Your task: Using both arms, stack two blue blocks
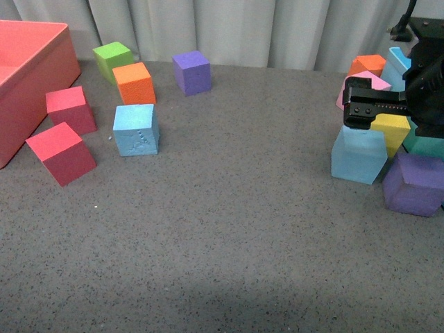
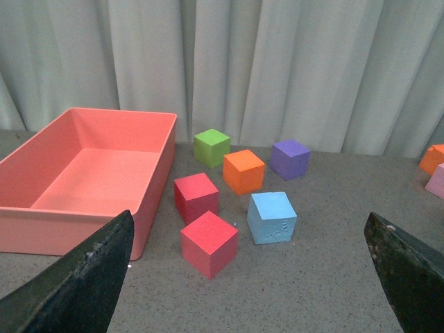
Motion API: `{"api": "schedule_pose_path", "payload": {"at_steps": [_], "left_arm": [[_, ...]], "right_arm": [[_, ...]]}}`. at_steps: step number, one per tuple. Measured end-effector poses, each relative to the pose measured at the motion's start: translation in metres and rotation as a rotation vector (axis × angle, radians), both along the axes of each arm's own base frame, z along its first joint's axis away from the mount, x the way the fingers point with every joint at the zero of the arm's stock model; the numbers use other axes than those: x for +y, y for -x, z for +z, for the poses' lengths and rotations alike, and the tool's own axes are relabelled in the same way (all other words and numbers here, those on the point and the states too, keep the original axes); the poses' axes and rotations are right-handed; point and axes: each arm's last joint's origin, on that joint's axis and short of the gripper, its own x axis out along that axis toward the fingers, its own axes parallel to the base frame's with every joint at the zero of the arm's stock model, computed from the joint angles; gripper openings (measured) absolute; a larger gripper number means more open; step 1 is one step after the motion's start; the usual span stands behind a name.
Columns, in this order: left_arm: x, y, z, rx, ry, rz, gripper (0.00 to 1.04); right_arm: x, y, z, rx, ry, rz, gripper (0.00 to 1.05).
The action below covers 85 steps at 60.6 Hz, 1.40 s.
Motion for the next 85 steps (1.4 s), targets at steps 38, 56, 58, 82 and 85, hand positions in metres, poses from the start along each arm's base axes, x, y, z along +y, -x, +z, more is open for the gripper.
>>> {"api": "schedule_pose_path", "payload": {"at_steps": [38, 56, 58, 82, 85], "left_arm": [[0.0, 0.0, 0.0, 0.0, 0.0, 0.0, 0.98], [0.0, 0.0, 0.0, 0.0, 0.0, 0.0, 0.98], [0.0, 0.0, 0.0, 0.0, 0.0, 0.0, 0.98], [0.0, 0.0, 0.0, 0.0, 0.0, 0.0, 0.98], [0.0, 0.0, 0.0, 0.0, 0.0, 0.0, 0.98]], "right_arm": [[0.011, -0.034, -0.034, 0.096, -0.013, 0.027, 0.95], [0.014, -0.044, -0.045, 0.13, 0.005, 0.022, 0.79], [0.014, -0.044, -0.045, 0.131, 0.01, 0.019, 0.72], [0.015, -0.046, -0.044, 0.122, -0.001, 0.029, 0.5], [0.019, -0.046, -0.043, 0.12, -0.011, 0.041, 0.5]]}}
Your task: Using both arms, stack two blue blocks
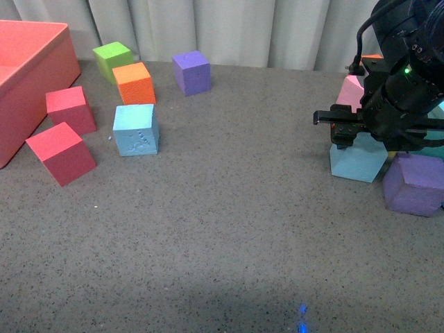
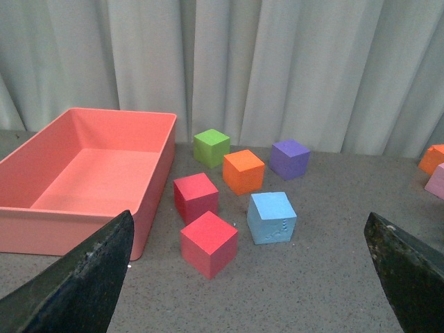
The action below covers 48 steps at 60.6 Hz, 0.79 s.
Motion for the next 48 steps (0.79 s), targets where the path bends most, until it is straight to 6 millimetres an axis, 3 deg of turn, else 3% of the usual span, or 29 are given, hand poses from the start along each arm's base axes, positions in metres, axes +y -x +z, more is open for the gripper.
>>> {"api": "schedule_pose_path", "payload": {"at_steps": [22, 33, 38, 48], "left_arm": [[0.0, 0.0, 0.0, 0.0, 0.0, 0.0, 0.98], [0.0, 0.0, 0.0, 0.0, 0.0, 0.0, 0.98], [0.0, 0.0, 0.0, 0.0, 0.0, 0.0, 0.98], [0.0, 0.0, 0.0, 0.0, 0.0, 0.0, 0.98]], "right_arm": [[0.07, -0.013, 0.026, -0.076, -0.055, 0.18, 0.5], [0.103, -0.015, 0.01, -0.046, -0.048, 0.261, 0.49], [0.11, -0.016, 0.002, -0.027, -0.04, 0.281, 0.49], [0.118, -0.02, 0.006, -0.042, -0.032, 0.305, 0.48]]}}
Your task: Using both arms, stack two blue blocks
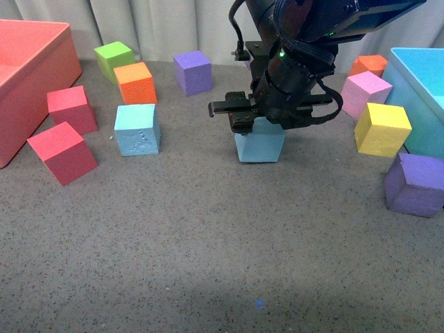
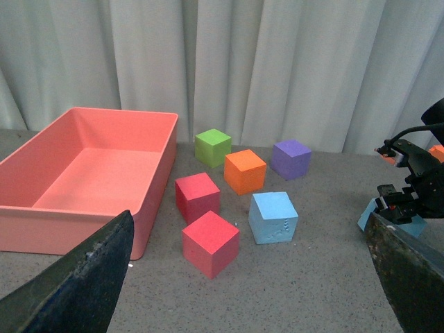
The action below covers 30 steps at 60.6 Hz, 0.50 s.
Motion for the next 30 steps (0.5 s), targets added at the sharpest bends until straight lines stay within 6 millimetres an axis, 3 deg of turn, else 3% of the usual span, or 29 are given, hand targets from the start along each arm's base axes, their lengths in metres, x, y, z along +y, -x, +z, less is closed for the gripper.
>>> {"api": "schedule_pose_path", "payload": {"at_steps": [8, 17, 24, 30], "left_arm": [[0.0, 0.0, 0.0, 0.0, 0.0, 0.0, 0.98], [0.0, 0.0, 0.0, 0.0, 0.0, 0.0, 0.98], [0.0, 0.0, 0.0, 0.0, 0.0, 0.0, 0.98], [0.0, 0.0, 0.0, 0.0, 0.0, 0.0, 0.98]], "right_arm": [[0.0016, 0.0011, -0.002, 0.005, 0.009, 0.016, 0.48], [0.0026, 0.0019, -0.0032, 0.01, 0.012, 0.02, 0.71], [0.0043, 0.0027, -0.0031, 0.012, 0.008, 0.012, 0.96], [0.0047, 0.0032, -0.0017, 0.012, 0.001, 0.007, 0.94]]}}
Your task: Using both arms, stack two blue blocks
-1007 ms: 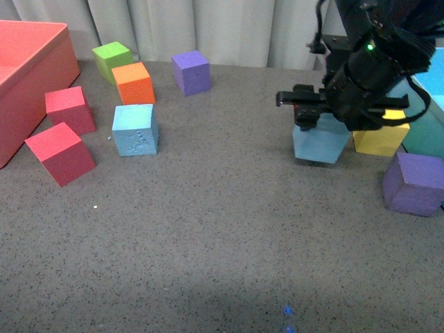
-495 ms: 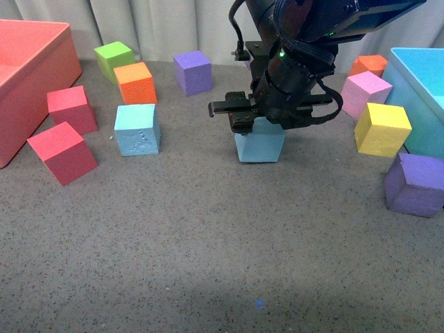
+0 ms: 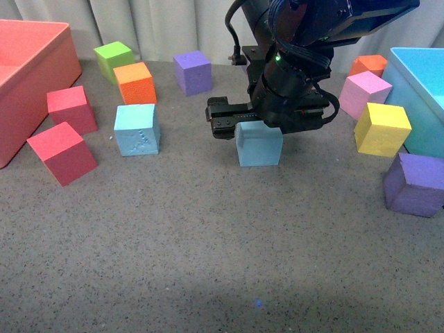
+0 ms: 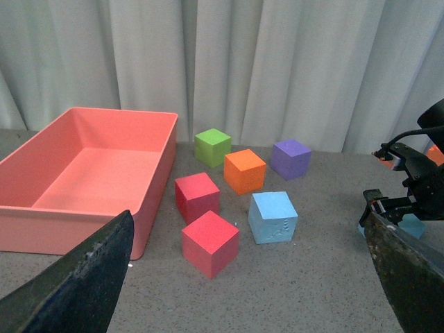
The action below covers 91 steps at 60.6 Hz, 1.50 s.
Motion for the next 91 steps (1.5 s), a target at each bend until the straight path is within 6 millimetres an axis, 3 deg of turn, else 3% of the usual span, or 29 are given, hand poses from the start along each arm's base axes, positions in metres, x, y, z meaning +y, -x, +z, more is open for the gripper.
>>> {"api": "schedule_pose_path", "payload": {"at_steps": [9, 25, 30, 38, 45, 51, 60, 70, 91], "left_arm": [[0.0, 0.0, 0.0, 0.0, 0.0, 0.0, 0.98], [0.0, 0.0, 0.0, 0.0, 0.0, 0.0, 0.98], [0.0, 0.0, 0.0, 0.0, 0.0, 0.0, 0.98], [0.0, 0.0, 0.0, 0.0, 0.0, 0.0, 0.98], [0.0, 0.0, 0.0, 0.0, 0.0, 0.0, 0.98], [0.0, 0.0, 0.0, 0.0, 0.0, 0.0, 0.98], [0.0, 0.0, 0.0, 0.0, 0.0, 0.0, 0.98], [0.0, 0.0, 0.0, -0.001, 0.0, 0.0, 0.98], [0.0, 0.0, 0.0, -0.001, 0.0, 0.0, 0.98]], "right_arm": [[-0.001, 0.002, 0.012, -0.026, -0.015, -0.006, 0.95], [-0.01, 0.009, 0.057, -0.186, -0.023, -0.062, 0.95], [-0.019, 0.013, 0.055, -0.466, 0.047, -0.134, 0.83], [-0.058, 0.051, 0.046, -0.81, -0.001, -0.216, 0.62], [-0.094, 0.09, 0.069, -1.039, -0.08, -0.259, 0.43], [-0.118, 0.118, 0.084, -1.1, -0.091, -0.278, 0.27], [-0.142, 0.159, 0.078, -1.042, -0.069, -0.258, 0.0], [-0.162, 0.201, 0.09, -1.068, -0.079, -0.256, 0.01], [-0.183, 0.251, 0.087, -1.05, -0.073, -0.259, 0.01]]}}
